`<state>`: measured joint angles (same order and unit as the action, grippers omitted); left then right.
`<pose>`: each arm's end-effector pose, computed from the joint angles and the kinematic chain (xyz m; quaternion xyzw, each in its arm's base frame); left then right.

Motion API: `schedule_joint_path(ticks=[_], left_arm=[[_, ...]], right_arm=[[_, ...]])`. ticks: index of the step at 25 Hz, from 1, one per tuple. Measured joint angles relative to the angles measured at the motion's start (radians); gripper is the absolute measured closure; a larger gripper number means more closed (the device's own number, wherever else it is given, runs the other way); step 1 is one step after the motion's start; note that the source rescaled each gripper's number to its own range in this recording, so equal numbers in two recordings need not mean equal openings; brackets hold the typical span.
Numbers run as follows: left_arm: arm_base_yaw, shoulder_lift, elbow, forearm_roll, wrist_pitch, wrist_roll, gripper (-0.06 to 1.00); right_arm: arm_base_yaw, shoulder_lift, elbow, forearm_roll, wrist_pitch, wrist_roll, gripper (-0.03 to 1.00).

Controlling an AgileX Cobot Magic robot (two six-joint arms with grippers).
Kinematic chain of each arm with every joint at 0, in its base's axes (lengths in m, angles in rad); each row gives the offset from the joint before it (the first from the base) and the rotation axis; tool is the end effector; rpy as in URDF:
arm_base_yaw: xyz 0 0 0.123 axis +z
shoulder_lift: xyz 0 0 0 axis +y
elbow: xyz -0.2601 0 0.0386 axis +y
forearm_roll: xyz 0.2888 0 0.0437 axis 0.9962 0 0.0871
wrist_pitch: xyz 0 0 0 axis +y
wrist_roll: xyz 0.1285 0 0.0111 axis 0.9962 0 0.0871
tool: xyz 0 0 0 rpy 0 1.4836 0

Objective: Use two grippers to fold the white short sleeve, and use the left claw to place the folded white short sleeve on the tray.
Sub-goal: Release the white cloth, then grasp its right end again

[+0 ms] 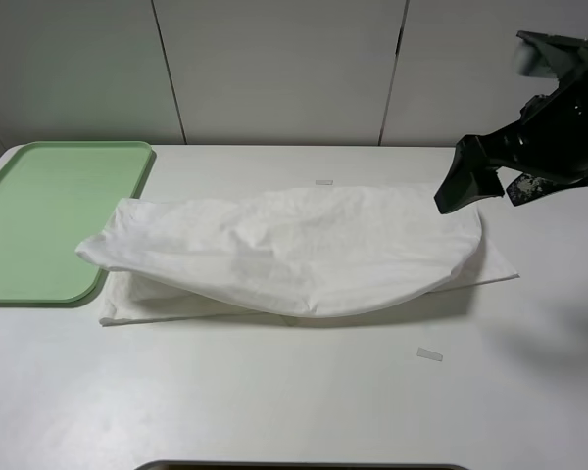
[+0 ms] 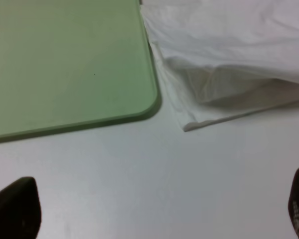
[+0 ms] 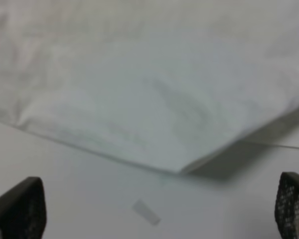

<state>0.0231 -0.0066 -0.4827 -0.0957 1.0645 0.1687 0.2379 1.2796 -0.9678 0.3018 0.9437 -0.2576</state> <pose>0.0878 -0.0088 0.2740 0.0639 0.8536 0.0017 0.5170 0.2862 0.1014 0.2221 -0.1773 0.9543 0.1349 0.1990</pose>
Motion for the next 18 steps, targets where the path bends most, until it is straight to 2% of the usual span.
schedule_joint_path(ticks=[2, 4, 8, 11, 12, 18], left_arm=[[0.000, 0.000, 0.000, 0.000, 0.000, 0.000, -0.05], [0.000, 0.000, 0.000, 0.000, 0.000, 0.000, -0.05], [0.000, 0.000, 0.000, 0.000, 0.000, 0.000, -0.06], [0.000, 0.000, 0.000, 0.000, 0.000, 0.000, -0.06], [0.000, 0.000, 0.000, 0.000, 0.000, 0.000, -0.06], [0.000, 0.000, 0.000, 0.001, 0.000, 0.000, -0.06]], right_arm=[[-0.018, 0.045, 0.000, 0.000, -0.025, -0.005, -0.03], [-0.107, 0.159, -0.020, 0.000, -0.076, -0.051, -0.03], [-0.164, 0.222, -0.059, 0.020, -0.085, -0.091, -0.03], [-0.240, 0.321, -0.127, 0.075, -0.089, -0.153, -0.03], [-0.293, 0.410, -0.178, 0.100, -0.092, -0.186, -0.03], [-0.355, 0.540, -0.242, 0.103, -0.117, -0.217, -0.03]])
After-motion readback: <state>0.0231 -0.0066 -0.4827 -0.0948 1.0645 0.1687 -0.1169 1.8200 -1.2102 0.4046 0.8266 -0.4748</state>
